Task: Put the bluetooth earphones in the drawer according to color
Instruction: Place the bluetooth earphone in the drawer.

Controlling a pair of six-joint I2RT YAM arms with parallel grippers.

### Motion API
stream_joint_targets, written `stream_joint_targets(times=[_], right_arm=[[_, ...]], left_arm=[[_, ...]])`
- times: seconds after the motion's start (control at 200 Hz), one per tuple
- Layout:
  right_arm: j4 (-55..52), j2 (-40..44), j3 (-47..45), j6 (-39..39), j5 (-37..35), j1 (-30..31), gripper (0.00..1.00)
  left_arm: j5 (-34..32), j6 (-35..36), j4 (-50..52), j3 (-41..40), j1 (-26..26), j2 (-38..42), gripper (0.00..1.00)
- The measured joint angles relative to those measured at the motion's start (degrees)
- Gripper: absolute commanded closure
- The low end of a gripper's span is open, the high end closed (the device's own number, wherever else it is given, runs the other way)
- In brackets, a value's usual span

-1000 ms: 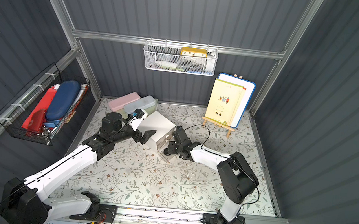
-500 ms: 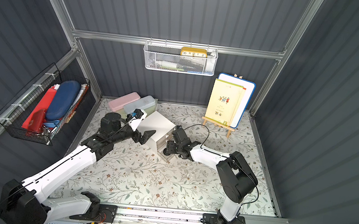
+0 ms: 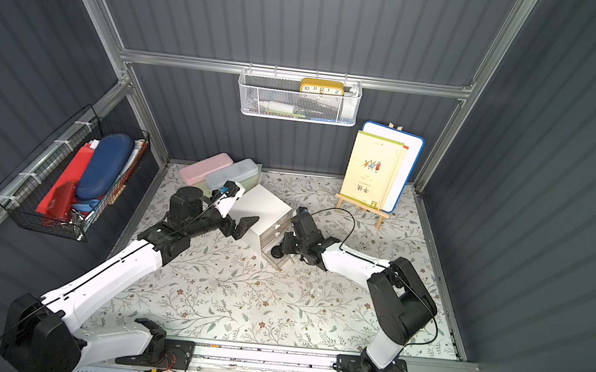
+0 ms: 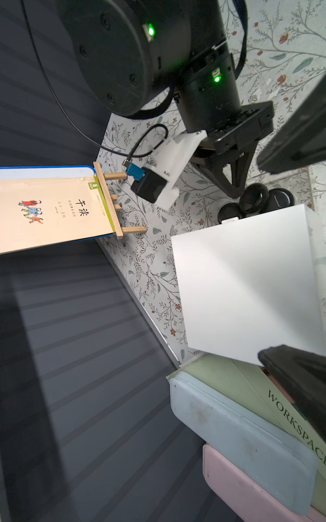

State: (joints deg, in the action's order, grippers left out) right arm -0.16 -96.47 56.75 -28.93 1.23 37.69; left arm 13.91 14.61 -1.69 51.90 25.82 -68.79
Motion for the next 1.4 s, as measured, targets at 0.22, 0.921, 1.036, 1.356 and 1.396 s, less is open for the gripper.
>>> stream_joint_targets(times=[0.22,0.921,1.036,1.356,1.396], right_arm=[[2.4,-2.0,0.0,-2.8,3.5,0.0,1.00],[3.8,-6.3,1.5,-7.7,3.2,-0.2,1.00],[3.4,-6.3,1.5,-7.7,2.3,-0.2,1.00],[3.3,-0.9,-4.2,-7.7,0.4,-0.2,1.00],[3.9,0.4,-5.4,-7.7,0.2,-0.2,1.00]], left_arm=[[0.0,0.0,0.0,0.0,0.0,0.0,0.00],[-0.3,0.0,0.0,-0.5,-0.3,0.2,0.01],[-0.3,0.0,0.0,-0.7,-0.3,0.3,0.01],[-0.3,-0.4,-0.2,-0.7,-0.3,0.3,0.01],[-0.2,-0.4,-0.3,-0.7,-0.3,0.3,0.01]])
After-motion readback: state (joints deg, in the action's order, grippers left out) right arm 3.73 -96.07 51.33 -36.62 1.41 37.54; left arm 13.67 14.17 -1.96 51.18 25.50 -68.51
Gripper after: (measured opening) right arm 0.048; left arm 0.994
